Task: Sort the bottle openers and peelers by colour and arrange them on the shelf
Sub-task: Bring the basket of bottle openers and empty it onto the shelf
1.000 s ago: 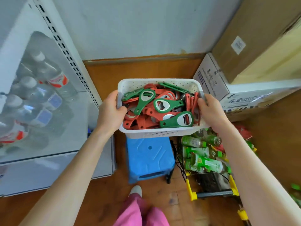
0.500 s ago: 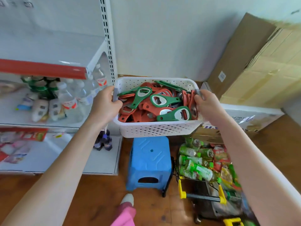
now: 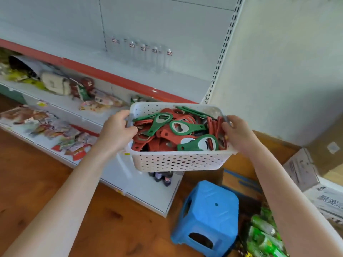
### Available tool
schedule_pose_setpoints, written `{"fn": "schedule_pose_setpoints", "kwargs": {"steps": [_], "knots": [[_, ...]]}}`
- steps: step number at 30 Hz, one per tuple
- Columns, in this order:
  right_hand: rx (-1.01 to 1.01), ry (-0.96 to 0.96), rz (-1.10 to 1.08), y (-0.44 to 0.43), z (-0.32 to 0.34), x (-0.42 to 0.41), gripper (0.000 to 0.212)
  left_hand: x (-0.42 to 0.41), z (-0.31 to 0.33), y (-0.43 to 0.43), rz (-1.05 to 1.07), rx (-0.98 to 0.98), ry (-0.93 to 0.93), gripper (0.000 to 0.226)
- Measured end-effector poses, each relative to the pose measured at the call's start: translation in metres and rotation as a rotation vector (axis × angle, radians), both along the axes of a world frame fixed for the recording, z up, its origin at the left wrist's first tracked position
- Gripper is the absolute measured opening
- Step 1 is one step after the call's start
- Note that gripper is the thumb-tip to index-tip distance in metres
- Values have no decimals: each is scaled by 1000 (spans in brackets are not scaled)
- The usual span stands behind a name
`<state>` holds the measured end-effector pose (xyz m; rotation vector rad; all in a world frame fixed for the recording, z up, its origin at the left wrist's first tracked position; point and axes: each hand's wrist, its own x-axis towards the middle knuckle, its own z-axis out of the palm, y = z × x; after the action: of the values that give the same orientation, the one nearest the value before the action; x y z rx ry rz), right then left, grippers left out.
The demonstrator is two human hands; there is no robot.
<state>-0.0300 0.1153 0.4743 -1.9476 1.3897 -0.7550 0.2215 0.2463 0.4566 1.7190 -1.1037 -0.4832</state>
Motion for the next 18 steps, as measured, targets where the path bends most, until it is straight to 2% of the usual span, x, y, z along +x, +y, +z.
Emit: {"fn": "schedule_pose_setpoints", "kwargs": {"steps": [6, 18], "knots": [[-67, 18, 150, 18, 7, 160, 24, 131, 13, 57, 143, -34, -46, 47], [-119, 20, 451, 32, 20, 444, 25, 357, 33, 130, 430, -10, 26, 38]]}}
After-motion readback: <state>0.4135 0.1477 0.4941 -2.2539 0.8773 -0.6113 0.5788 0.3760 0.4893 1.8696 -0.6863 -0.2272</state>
